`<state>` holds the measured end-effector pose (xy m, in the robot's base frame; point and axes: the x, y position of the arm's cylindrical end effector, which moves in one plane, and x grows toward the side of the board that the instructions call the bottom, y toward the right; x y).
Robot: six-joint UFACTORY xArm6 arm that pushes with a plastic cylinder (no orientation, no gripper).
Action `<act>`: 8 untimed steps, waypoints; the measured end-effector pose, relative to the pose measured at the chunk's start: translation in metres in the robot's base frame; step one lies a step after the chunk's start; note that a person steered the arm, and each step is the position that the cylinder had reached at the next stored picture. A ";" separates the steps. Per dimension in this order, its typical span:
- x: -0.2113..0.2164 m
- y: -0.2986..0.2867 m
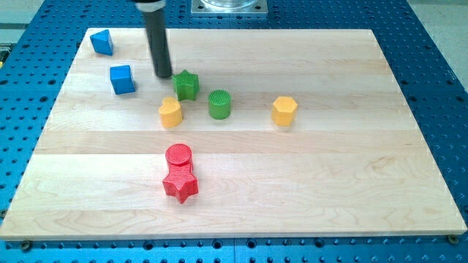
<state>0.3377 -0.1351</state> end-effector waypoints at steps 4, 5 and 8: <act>0.136 0.075; 0.116 0.120; 0.102 -0.070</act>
<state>0.4399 -0.2047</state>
